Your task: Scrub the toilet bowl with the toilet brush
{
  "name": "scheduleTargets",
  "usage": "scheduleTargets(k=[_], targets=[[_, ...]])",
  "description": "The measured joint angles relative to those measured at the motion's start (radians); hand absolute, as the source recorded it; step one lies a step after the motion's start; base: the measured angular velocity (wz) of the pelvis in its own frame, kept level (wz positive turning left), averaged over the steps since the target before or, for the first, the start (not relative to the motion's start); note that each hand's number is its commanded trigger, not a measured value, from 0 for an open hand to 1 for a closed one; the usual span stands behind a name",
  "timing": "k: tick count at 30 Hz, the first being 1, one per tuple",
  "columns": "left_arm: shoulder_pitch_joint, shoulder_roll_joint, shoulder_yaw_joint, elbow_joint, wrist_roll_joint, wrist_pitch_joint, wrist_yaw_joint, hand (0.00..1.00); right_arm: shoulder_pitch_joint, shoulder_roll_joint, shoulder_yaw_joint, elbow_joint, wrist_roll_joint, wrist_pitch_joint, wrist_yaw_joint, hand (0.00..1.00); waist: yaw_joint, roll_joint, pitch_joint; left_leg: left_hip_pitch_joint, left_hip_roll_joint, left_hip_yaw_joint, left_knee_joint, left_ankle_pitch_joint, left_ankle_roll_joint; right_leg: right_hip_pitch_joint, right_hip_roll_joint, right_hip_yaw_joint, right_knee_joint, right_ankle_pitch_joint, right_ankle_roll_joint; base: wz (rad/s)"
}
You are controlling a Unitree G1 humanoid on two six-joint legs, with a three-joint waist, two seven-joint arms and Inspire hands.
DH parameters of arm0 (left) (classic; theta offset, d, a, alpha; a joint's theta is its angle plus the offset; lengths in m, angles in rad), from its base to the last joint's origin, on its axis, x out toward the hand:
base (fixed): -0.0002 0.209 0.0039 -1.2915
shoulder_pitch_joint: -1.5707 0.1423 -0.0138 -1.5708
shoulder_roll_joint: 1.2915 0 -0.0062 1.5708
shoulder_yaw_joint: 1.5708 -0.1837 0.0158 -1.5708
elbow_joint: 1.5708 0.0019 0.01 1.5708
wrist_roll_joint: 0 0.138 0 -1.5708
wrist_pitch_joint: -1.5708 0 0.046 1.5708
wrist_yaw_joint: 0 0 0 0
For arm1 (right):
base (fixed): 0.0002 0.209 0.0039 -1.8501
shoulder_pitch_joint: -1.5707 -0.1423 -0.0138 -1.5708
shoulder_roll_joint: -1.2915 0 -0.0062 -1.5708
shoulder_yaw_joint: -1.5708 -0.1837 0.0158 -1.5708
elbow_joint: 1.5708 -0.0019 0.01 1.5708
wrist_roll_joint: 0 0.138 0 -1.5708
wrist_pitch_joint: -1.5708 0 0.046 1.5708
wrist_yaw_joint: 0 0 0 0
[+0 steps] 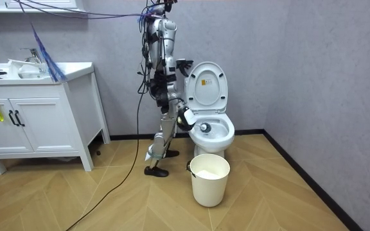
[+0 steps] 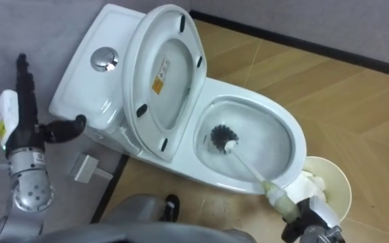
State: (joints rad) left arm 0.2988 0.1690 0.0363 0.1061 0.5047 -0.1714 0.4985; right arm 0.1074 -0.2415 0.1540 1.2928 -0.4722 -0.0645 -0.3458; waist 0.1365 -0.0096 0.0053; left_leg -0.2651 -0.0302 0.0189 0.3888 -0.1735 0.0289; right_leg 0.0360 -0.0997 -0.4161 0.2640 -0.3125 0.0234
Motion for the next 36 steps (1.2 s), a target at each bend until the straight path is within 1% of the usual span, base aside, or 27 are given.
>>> scheduleTargets(k=[2, 6, 9, 11, 13, 15, 18, 20, 22, 24, 25, 26, 27, 28, 29, 30, 31, 32, 33, 34, 35, 36], targets=[[-0.008, 0.000, -0.002, -0.035, 0.000, -0.001, 0.001, 0.00, -0.009, -0.002, 0.000, 0.038, -0.009, 0.002, 0.025, 1.00, -0.010, 0.000, 0.0004, 0.008, 0.000, 0.002, -0.009, 0.002, -0.002, 0.000, -0.002, 0.002, 0.006, 0.000, 0.000, -0.03], [-0.026, 0.000, -0.007, -0.039, 0.001, -0.007, 0.014, 0.00, -0.009, -0.008, 0.001, 0.042, -0.035, 0.001, 0.072, 1.00, -0.029, -0.002, 0.0025, 0.014, 0.002, 0.003, -0.011, 0.002, -0.003, 0.003, -0.003, 0.004, 0.011, 0.000, 0.000, -0.02], [-0.040, 0.001, -0.034, -0.039, 0.000, -0.014, 0.021, 0.00, -0.011, -0.012, 0.004, 0.042, -0.035, 0.002, 0.086, 1.00, -0.035, -0.010, 0.0092, 0.014, 0.002, 0.004, -0.010, 0.002, -0.003, 0.002, -0.004, 0.005, 0.011, 0.000, 0.000, 0.00], [-0.043, 0.005, -0.066, -0.031, 0.000, -0.016, 0.022, 0.00, -0.019, -0.013, 0.004, 0.037, -0.041, 0.006, 0.097, 1.00, -0.042, -0.011, 0.0136, 0.012, 0.002, 0.003, -0.008, 0.002, -0.003, 0.001, -0.003, 0.003, 0.012, 0.000, 0.000, 0.00], [-0.045, 0.007, -0.092, -0.024, 0.000, -0.016, 0.017, 0.00, -0.038, -0.014, 0.012, 0.038, -0.053, 0.017, 0.108, 1.00, -0.050, -0.009, 0.0164, 0.005, 0.002, 0.001, -0.003, 0.002, -0.003, -0.003, -0.001, 0.001, 0.011, 0.000, 0.000, 0.00], [-0.053, 0.008, -0.117, -0.013, -0.001, -0.016, 0.005, 0.00, -0.055, -0.015, 0.015, 0.034, -0.081, 0.023, 0.112, 1.00, -0.051, -0.009, 0.0164, 0.000, 0.003, 0.001, 0.000, 0.001, -0.003, -0.007, -0.001, 0.002, 0.012, 0.001, -0.001, 0.00], [-0.068, 0.012, -0.155, 0.038, -0.015, -0.018, -0.011, 0.00, -0.093, -0.025, 0.023, 0.012, -0.157, 0.034, 0.117, 1.00, -0.049, -0.006, 0.0159, -0.014, 0.010, 0.008, 0.011, 0.001, -0.002, -0.026, -0.001, 0.007, 0.030, 0.001, -0.001, -0.09], [-0.090, 0.014, -0.179, 0.113, -0.015, -0.022, -0.033, 0.00, -0.120, -0.032, 0.049, 0.014, -0.192, 0.034, 0.103, 1.00, -0.046, -0.005, 0.0154, -0.043, 0.017, 0.007, 0.027, 0.001, -0.003, -0.049, 0.005, 0.004, 0.032, 0.004, -0.006, 0.00], [-0.104, 0.015, -0.185, 0.164, -0.016, -0.022, -0.051, 0.00, -0.142, -0.039, 0.061, 0.013, -0.223, 0.031, 0.089, 1.00, -0.045, -0.005, 0.0156, -0.065, 0.021, 0.007, 0.030, 0.002, -0.003, -0.074, 0.007, 0.003, 0.044, 0.004, -0.007, 0.00], [-0.114, 0.028, -0.201, 0.199, -0.026, -0.024, -0.068, 0.00, -0.166, -0.048, 0.062, 0.011, -0.271, 0.032, 0.075, 1.00, -0.039, -0.003, 0.0139, -0.093, 0.025, 0.007, 0.046, 0.002, -0.003, -0.104, 0.008, 0.004, 0.065, 0.004, -0.008, -0.04], [-0.125, 0.042, -0.210, 0.207, -0.024, -0.037, -0.075, 0.00, -0.184, -0.064, 0.062, 0.003, -0.298, 0.031, 0.070, 1.00, -0.032, 0.000, 0.0136, -0.113, 0.028, 0.006, 0.054, 0.002, -0.003, -0.131, 0.005, 0.004, 0.087, 0.003, -0.008, -0.13], [-0.142, 0.053, -0.219, 0.211, -0.027, -0.046, -0.081, 0.00, -0.198, -0.083, 0.066, -0.008, -0.323, 0.032, 0.064, 1.00, -0.017, 0.003, 0.0142, -0.133, 0.034, 0.010, 0.063, 0.003, -0.002, -0.160, -0.004, 0.001, 0.108, 0.003, -0.009, -0.14], [-0.150, 0.056, -0.220, 0.215, -0.038, -0.052, -0.087, 0.00, -0.211, -0.092, 0.071, -0.009, -0.334, 0.032, 0.061, 1.00, -0.010, 0.006, 0.0147, -0.144, 0.034, 0.010, 0.068, 0.003, -0.001, -0.170, -0.005, 0.001, 0.120, 0.003, -0.009, -0.14], [-0.175, 0.057, -0.223, 0.230, -0.045, -0.069, -0.098, 0.00, -0.236, -0.114, 0.083, -0.009, -0.361, 0.033, 0.056, 1.00, 0.004, 0.006, 0.0176, -0.165, 0.035, 0.010, 0.078, 0.005, 0.002, -0.198, -0.007, 0.004, 0.144, 0.001, -0.012, -0.09], [-0.198, 0.063, -0.235, 0.237, -0.059, -0.077, -0.107, 0.00, -0.263, -0.135, 0.096, -0.009, -0.377, 0.033, 0.055, 1.00, 0.017, 0.002, 0.0212, -0.186, 0.034, 0.013, 0.082, 0.010, 0.005, -0.229, -0.019, 0.004, 0.171, -0.004, -0.016, -0.08], [-0.211, 0.065, -0.240, 0.244, -0.061, -0.082, -0.114, 0.00, -0.276, -0.148, 0.105, -0.010, -0.386, 0.033, 0.053, 1.00, 0.026, 0.001, 0.0225, -0.197, 0.035, 0.016, 0.085, 0.013, 0.007, -0.244, -0.023, 0.003, 0.182, -0.005, -0.016, -0.11], [-0.227, 0.073, -0.252, 0.256, -0.061, -0.092, -0.122, 0.00, -0.299, -0.172, 0.121, -0.016, -0.403, 0.032, 0.046, 1.00, 0.043, -0.002, 0.0256, -0.218, 0.035, 0.023, 0.092, 0.016, 0.010, -0.274, -0.034, -0.002, 0.206, -0.010, -0.021, -0.10], [-0.245, 0.084, -0.265, 0.260, -0.062, -0.104, -0.124, 0.00, -0.322, -0.198, 0.138, -0.030, -0.424, 0.033, 0.039, 1.00, 0.059, 0.003, 0.0260, -0.245, 0.032, 0.025, 0.098, 0.018, 0.013, -0.301, -0.044, -0.009, 0.229, -0.020, -0.026, -0.11], [-0.255, 0.088, -0.272, 0.260, -0.062, -0.107, -0.126, 0.00, -0.335, -0.209, 0.140, -0.035, -0.437, 0.033, 0.036, 1.00, 0.065, 0.004, 0.0271, -0.257, 0.030, 0.026, 0.101, 0.020, 0.015, -0.316, -0.049, -0.009, 0.238, -0.024, -0.028, -0.06], [-0.272, 0.089, -0.278, 0.258, -0.063, -0.113, -0.133, 0.00, -0.362, -0.230, 0.149, -0.043, -0.455, 0.034, 0.029, 1.00, 0.073, 0.002, 0.0304, -0.280, 0.027, 0.032, 0.101, 0.029, 0.019, -0.349, -0.059, -0.006, 0.254, -0.026, -0.028, -0.03], [-0.291, 0.089, -0.287, 0.255, -0.065, -0.114, -0.138, 0.00, -0.384, -0.250, 0.160, -0.053, -0.467, 0.035, 0.012, 1.00, 0.079, 0.002, 0.0304, -0.301, 0.019, 0.033, 0.095, 0.041, 0.024, -0.380, -0.071, -0.004, 0.273, -0.030, -0.027, 0.00], [-0.301, 0.089, -0.294, 0.255, -0.065, -0.114, -0.139, 0.00, -0.393, -0.259, 0.163, -0.055, -0.471, 0.034, 0.002, 1.00, 0.084, 0.002, 0.0300, -0.311, 0.017, 0.034, 0.093, 0.048, 0.026, -0.394, -0.074, -0.001, 0.279, -0.030, -0.027, 0.00]])
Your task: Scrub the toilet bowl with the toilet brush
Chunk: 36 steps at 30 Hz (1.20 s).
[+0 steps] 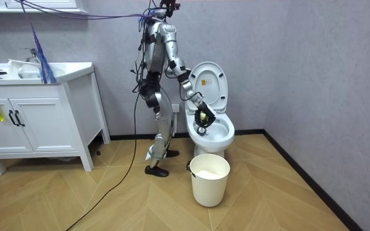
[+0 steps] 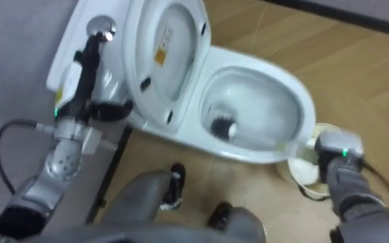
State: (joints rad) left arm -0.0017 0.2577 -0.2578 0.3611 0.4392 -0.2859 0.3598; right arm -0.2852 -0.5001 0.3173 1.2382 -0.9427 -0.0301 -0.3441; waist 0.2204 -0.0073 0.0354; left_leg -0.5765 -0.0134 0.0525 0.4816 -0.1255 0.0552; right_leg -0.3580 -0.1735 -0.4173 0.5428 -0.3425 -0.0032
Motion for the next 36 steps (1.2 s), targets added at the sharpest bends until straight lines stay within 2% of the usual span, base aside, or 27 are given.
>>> scheduleTargets(k=[3, 4, 7, 11, 15, 18, 21, 26, 32, 36], targets=[[-0.031, 0.005, -0.021, -0.010, 0.000, -0.010, -0.002, 0.00, -0.037, -0.021, 0.027, -0.004, -0.022, 0.003, -0.046, 1.00, 0.017, 0.001, 0.0010, -0.057, -0.002, 0.001, 0.005, 0.015, 0.006, -0.064, -0.004, 0.002, 0.028, 0.000, -0.001, 0.07], [-0.039, 0.005, -0.021, -0.016, -0.001, -0.025, 0.002, 0.00, -0.051, -0.025, 0.034, -0.010, -0.044, 0.011, -0.062, 1.00, 0.027, 0.007, -0.0017, -0.082, -0.002, 0.002, 0.004, 0.024, 0.008, -0.092, -0.009, 0.000, 0.035, 0.001, -0.003, 0.04], [-0.054, 0.006, -0.033, -0.031, -0.016, -0.039, 0.005, 0.00, -0.061, -0.028, 0.056, -0.033, -0.069, 0.051, -0.084, 1.00, 0.039, 0.012, 0.0014, -0.119, -0.008, 0.001, 0.002, 0.038, 0.010, -0.138, -0.018, -0.002, 0.053, 0.001, -0.006, 0.06], [-0.065, 0.011, -0.058, -0.039, -0.031, -0.042, 0.033, 0.00, -0.084, -0.082, 0.114, -0.064, -0.056, 0.086, -0.098, 1.00, 0.060, 0.032, 0.0061, -0.155, -0.015, 0.001, -0.009, 0.049, 0.008, -0.187, -0.026, 0.005, 0.066, -0.001, -0.009, -0.02], [-0.076, 0.017, -0.060, -0.046, -0.054, -0.057, 0.051, 0.00, -0.124, -0.087, 0.123, -0.061, -0.039, 0.111, -0.100, 1.00, 0.067, 0.042, 0.0081, -0.185, -0.009, 0.002, -0.015, 0.059, 0.004, -0.217, -0.022, 0.002, 0.068, 0.001, -0.017, 0.03], [-0.076, 0.041, -0.061, -0.057, -0.055, -0.057, 0.051, 0.00, -0.152, -0.090, 0.133, -0.059, 0.005, 0.124, -0.100, 1.00, 0.068, 0.046, 0.0092, -0.206, -0.013, 0.006, -0.003, 0.059, 0.003, -0.245, -0.036, 0.001, 0.097, -0.011, -0.025, 0.03], [-0.081, 0.044, -0.057, -0.077, -0.083, -0.057, 0.062, 0.00, -0.173, -0.091, 0.130, -0.059, 0.117, 0.140, -0.099, 1.00, 0.066, 0.045, 0.0142, -0.234, -0.017, 0.028, 0.004, 0.061, 0.004, -0.294, -0.056, 0.011, 0.145, -0.026, -0.029, -0.01], [-0.090, 0.044, -0.037, -0.080, -0.123, -0.056, 0.069, 0.00, -0.174, -0.089, 0.098, -0.049, 0.369, 0.130, -0.099, 1.00, 0.051, 0.049, 0.0241, -0.253, -0.017, 0.034, 0.005, 0.073, 0.000, -0.328, -0.067, 0.019, 0.175, -0.035, -0.038, -0.02], [-0.093, 0.044, -0.023, -0.105, -0.145, -0.038, 0.096, 0.00, -0.186, -0.081, 0.086, -0.033, 0.647, 0.129, -0.107, 1.00, 0.023, 0.048, 0.0252, -0.297, -0.016, 0.048, 0.038, 0.074, 0.001, -0.382, -0.082, 0.027, 0.227, -0.046, -0.050, 0.00], [-0.091, 0.044, -0.024, -0.117, -0.153, -0.018, 0.115, 0.00, -0.185, -0.066, 0.069, -0.031, 0.748, 0.133, -0.139, 1.00, 0.001, 0.049, 0.0246, -0.304, -0.021, 0.054, 0.038, 0.082, 0.006, -0.396, -0.091, 0.030, 0.241, -0.048, -0.049, 0.00]])
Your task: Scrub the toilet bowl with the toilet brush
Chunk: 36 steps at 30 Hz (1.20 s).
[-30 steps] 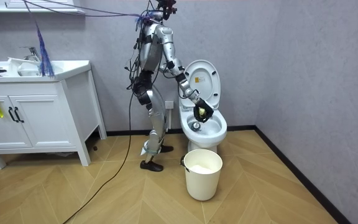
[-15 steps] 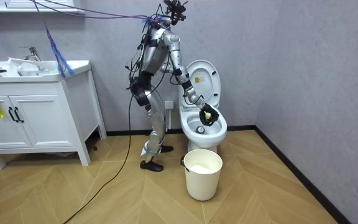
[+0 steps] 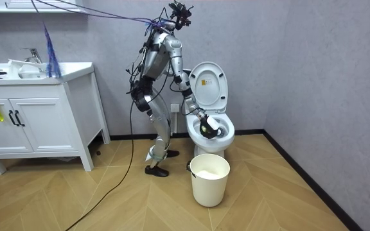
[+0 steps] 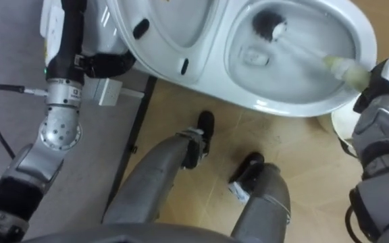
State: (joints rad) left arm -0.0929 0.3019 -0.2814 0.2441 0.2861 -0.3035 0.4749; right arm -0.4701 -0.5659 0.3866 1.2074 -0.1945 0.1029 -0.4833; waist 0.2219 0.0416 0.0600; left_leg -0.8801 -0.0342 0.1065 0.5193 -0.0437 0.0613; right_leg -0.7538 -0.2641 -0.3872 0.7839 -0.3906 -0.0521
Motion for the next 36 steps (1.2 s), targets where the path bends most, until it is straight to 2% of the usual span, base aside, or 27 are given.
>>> scheduleTargets(k=[4, 5, 9, 11, 13, 15, 17, 19, 20, 25, 28, 31, 33, 35, 36], targets=[[0.000, -0.001, 0.006, 0.002, 0.005, 0.017, 0.003, 0.00, 0.000, 0.036, -0.035, 0.004, -0.031, 0.007, -0.018, 1.00, -0.017, 0.002, -0.0012, 0.004, -0.003, -0.001, 0.006, 0.001, 0.000, 0.003, -0.001, 0.002, 0.007, 0.000, 0.000, 0.00], [0.000, -0.001, 0.006, 0.003, 0.007, 0.026, 0.006, 0.00, 0.000, 0.049, -0.055, 0.005, -0.086, 0.009, -0.023, 1.00, -0.018, 0.011, -0.0071, 0.004, -0.001, 0.000, 0.009, 0.001, 0.000, 0.003, -0.001, 0.002, 0.008, 0.000, 0.000, 0.00], [0.000, -0.001, -0.003, 0.014, 0.011, 0.037, 0.015, 0.00, 0.003, 0.065, -0.035, 0.003, -0.214, 0.014, -0.031, 1.00, -0.016, 0.014, -0.0080, 0.012, 0.000, 0.003, 0.010, 0.001, 0.000, 0.010, -0.002, 0.004, 0.010, 0.000, 0.000, -0.01], [-0.001, -0.001, -0.007, 0.031, 0.022, 0.041, 0.015, 0.00, 0.001, 0.086, -0.019, -0.002, -0.357, 0.031, -0.030, 1.00, -0.005, 0.027, -0.0112, 0.024, 0.005, 0.003, 0.008, 0.001, 0.000, 0.027, 0.006, 0.000, -0.006, 0.003, -0.001, -0.07], [0.000, -0.002, -0.021, 0.031, 0.022, 0.047, 0.014, 0.00, 0.002, 0.086, 0.015, -0.002, -0.484, 0.041, -0.030, 1.00, 0.008, 0.034, -0.0110, 0.032, 0.005, 0.002, 0.001, 0.001, 0.000, 0.033, 0.007, 0.001, -0.010, 0.004, -0.001, -0.02], [0.000, -0.002, -0.039, 0.031, 0.022, 0.054, 0.016, 0.00, 0.008, 0.088, 0.041, -0.008, -0.591, 0.074, -0.030, 1.00, 0.024, 0.042, -0.0130, 0.039, 0.007, 0.003, -0.011, 0.001, 0.000, 0.038, 0.014, 0.002, -0.024, 0.007, 0.002, -0.04], [0.003, -0.001, -0.050, 0.035, 0.022, 0.055, 0.024, 0.00, 0.028, 0.086, 0.076, -0.021, -0.677, 0.102, -0.028, 1.00, 0.039, 0.050, -0.0148, 0.047, 0.019, 0.005, -0.017, -0.001, -0.003, 0.055, 0.031, -0.001, -0.053, 0.016, 0.002, -0.09], [0.007, -0.001, -0.058, 0.043, 0.019, 0.054, 0.027, 0.00, 0.049, 0.083, 0.084, -0.040, -0.704, 0.111, -0.027, 1.00, 0.048, 0.057, -0.0156, 0.056, 0.021, 0.005, -0.017, -0.003, -0.004, 0.074, 0.043, -0.003, -0.076, 0.022, 0.002, -0.05], [0.010, 0.000, -0.069, 0.047, 0.010, 0.054, 0.028, 0.00, 0.061, 0.081, 0.089, -0.053, -0.718, 0.118, -0.026, 1.00, 0.049, 0.062, -0.0188, 0.061, 0.021, 0.004, -0.019, -0.003, -0.004, 0.085, 0.050, -0.005, -0.088, 0.023, 0.003, 0.00], [0.025, 0.007, -0.077, 0.057, -0.012, 0.052, 0.041, 0.00, 0.091, 0.081, 0.095, -0.089, -0.724, 0.131, 0.006, 1.00, 0.048, 0.066, -0.0214, 0.078, 0.032, 0.004, -0.028, -0.002, -0.005, 0.117, 0.072, -0.010, -0.132, 0.029, 0.000, 0.00], [0.025, 0.008, -0.079, 0.058, -0.057, 0.044, 0.042, 0.00, 0.098, 0.067, 0.104, -0.091, -0.722, 0.132, 0.010, 1.00, 0.051, 0.064, -0.0200, 0.082, 0.039, 0.004, -0.031, -0.002, -0.006, 0.132, 0.080, -0.024, -0.149, 0.033, -0.006, 0.01], [0.025, 0.010, -0.076, 0.060, -0.057, 0.044, 0.034, 0.00, 0.090, 0.048, 0.120, -0.082, -0.721, 0.129, 0.013, 1.00, 0.060, 0.063, -0.0195, 0.082, 0.041, 0.007, -0.036, 0.000, -0.008, 0.133, 0.082, -0.027, -0.155, 0.034, -0.007, 0.01], [0.023, 0.010, -0.079, 0.059, -0.058, 0.044, 0.034, 0.00, 0.079, 0.016, 0.151, -0.081, -0.717, 0.119, 0.013, 1.00, 0.062, 0.063, -0.0195, 0.081, 0.039, 0.003, -0.041, 0.001, -0.010, 0.127, 0.078, -0.025, -0.153, 0.034, -0.007, 0.00], [0.022, 0.013, -0.084, 0.045, -0.061, 0.044, 0.032, 0.00, 0.049, -0.041, 0.186, -0.068, -0.681, 0.087, 0.007, 1.00, 0.067, 0.061, -0.0183, 0.070, 0.037, 0.003, -0.038, 0.001, -0.010, 0.105, 0.064, -0.026, -0.124, 0.034, -0.007, 0.00], [0.022, 0.015, -0.084, 0.040, -0.061, 0.044, 0.032, 0.00, 0.038, -0.048, 0.186, -0.061, -0.667, 0.082, 0.005, 1.00, 0.067, 0.061, -0.0180, 0.067, 0.036, 0.003, -0.040, 0.001, -0.010, 0.100, 0.061, -0.027, -0.120, 0.034, -0.007, 0.00]])
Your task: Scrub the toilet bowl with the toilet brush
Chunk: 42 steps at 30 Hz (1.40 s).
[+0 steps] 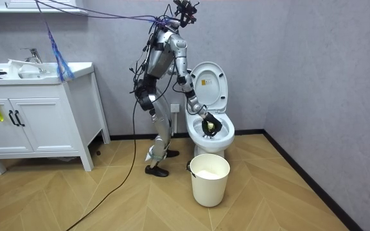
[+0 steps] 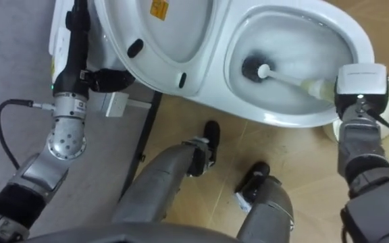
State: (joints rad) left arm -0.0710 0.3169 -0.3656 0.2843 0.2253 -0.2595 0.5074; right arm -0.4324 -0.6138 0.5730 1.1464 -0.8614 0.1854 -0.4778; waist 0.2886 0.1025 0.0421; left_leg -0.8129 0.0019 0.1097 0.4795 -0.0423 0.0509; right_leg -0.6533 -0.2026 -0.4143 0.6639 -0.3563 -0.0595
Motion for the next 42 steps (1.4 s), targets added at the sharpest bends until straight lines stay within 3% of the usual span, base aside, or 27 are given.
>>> scheduleTargets(k=[3, 5, 7, 9, 12, 13, 15, 17, 20, 23, 25, 30, 33, 35, 38, 42], targets=[[0.003, 0.015, -0.001, -0.044, 0.000, 0.010, -0.009, 0.00, -0.028, -0.013, -0.019, 0.019, 0.117, -0.022, -0.006, 1.00, -0.007, -0.010, 0.0049, -0.017, -0.009, 0.000, -0.002, 0.001, -0.001, -0.035, -0.024, -0.003, 0.040, -0.003, 0.004, 0.08], [0.005, 0.025, 0.004, -0.072, 0.001, 0.011, -0.008, 0.00, -0.038, -0.010, -0.080, 0.017, 0.169, -0.041, -0.010, 1.00, -0.012, -0.037, 0.0065, -0.035, -0.020, 0.008, -0.002, 0.001, -0.001, -0.077, -0.041, 0.022, 0.076, -0.012, 0.005, -0.03], [0.004, 0.026, 0.011, -0.079, 0.001, 0.011, -0.008, 0.00, -0.058, -0.011, -0.092, 0.020, 0.215, -0.045, -0.012, 1.00, -0.020, -0.048, 0.0119, -0.036, -0.028, 0.013, -0.002, 0.004, 0.003, -0.086, -0.051, 0.033, 0.085, -0.017, 0.005, -0.09], [0.004, 0.032, 0.013, -0.079, 0.001, 0.014, -0.012, 0.00, -0.061, -0.007, -0.094, 0.018, 0.276, -0.054, -0.026, 1.00, -0.038, -0.055, 0.0111, -0.032, -0.032, 0.021, -0.002, 0.008, 0.009, -0.086, -0.060, 0.034, 0.092, -0.018, 0.008, -0.02], [0.003, 0.039, 0.028, -0.079, 0.001, 0.014, -0.024, 0.00, -0.059, 0.030, -0.111, 0.027, 0.358, -0.053, -0.026, 1.00, -0.056, -0.072, 0.0099, -0.024, -0.032, 0.018, 0.003, 0.012, 0.016, -0.076, -0.059, 0.034, 0.092, -0.014, 0.013, -0.03], [0.002, 0.039, 0.033, -0.079, 0.002, 0.020, -0.032, 0.00, -0.054, 0.051, -0.117, 0.032, 0.401, -0.052, -0.016, 1.00, -0.064, -0.064, 0.0049, -0.016, -0.030, 0.015, 0.002, 0.014, 0.018, -0.063, -0.055, 0.028, 0.083, -0.012, 0.015, 0.00], [0.002, 0.039, 0.035, -0.076, 0.002, 0.032, -0.053, 0.00, -0.038, 0.087, -0.120, 0.040, 0.484, -0.049, 0.003, 1.00, -0.064, -0.061, 0.0040, 0.000, -0.029, 0.016, 0.002, 0.014, 0.018, -0.042, -0.054, 0.024, 0.076, -0.009, 0.016, 0.00], [0.010, 0.030, 0.031, -0.076, 0.004, 0.044, -0.070, 0.00, -0.008, 0.138, -0.140, 0.046, 0.584, -0.040, 0.019, 1.00, -0.060, -0.032, 0.0024, 0.011, -0.029, 0.008, -0.002, 0.012, 0.021, -0.021, -0.040, 0.017, 0.052, 0.001, 0.026, 0.00], [0.013, -0.005, 0.024, -0.076, 0.005, 0.053, -0.068, 0.00, 0.018, 0.190, -0.153, 0.089, 0.679, -0.046, 0.055, 1.00, -0.061, 0.011, -0.0049, 0.011, -0.036, -0.001, -0.028, 0.021, 0.031, -0.018, -0.050, -0.003, 0.039, 0.010, 0.029, 0.10], [0.036, -0.030, 0.029, -0.074, 0.006, 0.055, -0.054, 0.00, 0.045, 0.229, -0.163, 0.107, 0.774, -0.059, 0.064, 1.00, -0.056, 0.037, -0.0116, 0.012, -0.039, 0.002, -0.034, 0.021, 0.032, -0.019, -0.051, -0.001, 0.033, 0.013, 0.030, 0.03], [0.044, -0.037, 0.027, -0.066, 0.008, 0.055, -0.050, 0.00, 0.050, 0.228, -0.163, 0.108, 0.796, -0.068, 0.076, 1.00, -0.060, 0.048, -0.0174, 0.016, -0.048, -0.002, -0.042, 0.022, 0.032, -0.014, -0.054, -0.004, 0.030, 0.011, 0.032, 0.08], [0.066, -0.041, 0.030, -0.060, 0.063, 0.063, -0.043, 0.00, 0.062, 0.230, -0.162, 0.097, 0.674, -0.073, 0.080, 1.00, -0.063, 0.054, -0.0196, 0.026, -0.047, 0.005, -0.053, 0.022, 0.029, -0.007, -0.053, -0.003, 0.024, 0.006, 0.031, 0.02], [0.066, -0.056, 0.029, -0.041, 0.101, 0.071, -0.035, 0.00, 0.066, 0.230, -0.162, 0.094, 0.493, -0.049, 0.080, 1.00, -0.061, 0.063, -0.0158, 0.038, -0.046, 0.002, -0.055, 0.021, 0.027, 0.012, -0.035, -0.004, 0.007, 0.007, 0.033, -0.01], [0.066, -0.053, 0.031, -0.037, 0.101, 0.073, -0.028, 0.00, 0.066, 0.232, -0.162, 0.080, 0.395, -0.029, 0.078, 1.00, -0.052, 0.061, -0.0096, 0.038, -0.030, 0.001, -0.053, 0.016, 0.020, 0.021, -0.020, -0.005, -0.020, 0.013, 0.028, -0.14], [0.070, -0.049, 0.028, -0.038, 0.094, 0.073, -0.011, 0.00, 0.065, 0.232, -0.161, 0.078, 0.309, -0.013, 0.072, 1.00, -0.045, 0.054, -0.0049, 0.039, -0.013, 0.009, -0.051, 0.014, 0.016, 0.023, -0.013, -0.006, -0.026, 0.018, 0.022, -0.11], [0.079, -0.030, 0.030, -0.042, 0.058, 0.059, -0.006, 0.00, 0.078, 0.225, -0.161, 0.046, 0.238, 0.000, 0.074, 1.00, -0.048, 0.048, -0.0021, 0.038, -0.010, 0.019, -0.046, 0.013, 0.012, 0.025, -0.003, -0.001, -0.035, 0.020, 0.017, -0.04]])
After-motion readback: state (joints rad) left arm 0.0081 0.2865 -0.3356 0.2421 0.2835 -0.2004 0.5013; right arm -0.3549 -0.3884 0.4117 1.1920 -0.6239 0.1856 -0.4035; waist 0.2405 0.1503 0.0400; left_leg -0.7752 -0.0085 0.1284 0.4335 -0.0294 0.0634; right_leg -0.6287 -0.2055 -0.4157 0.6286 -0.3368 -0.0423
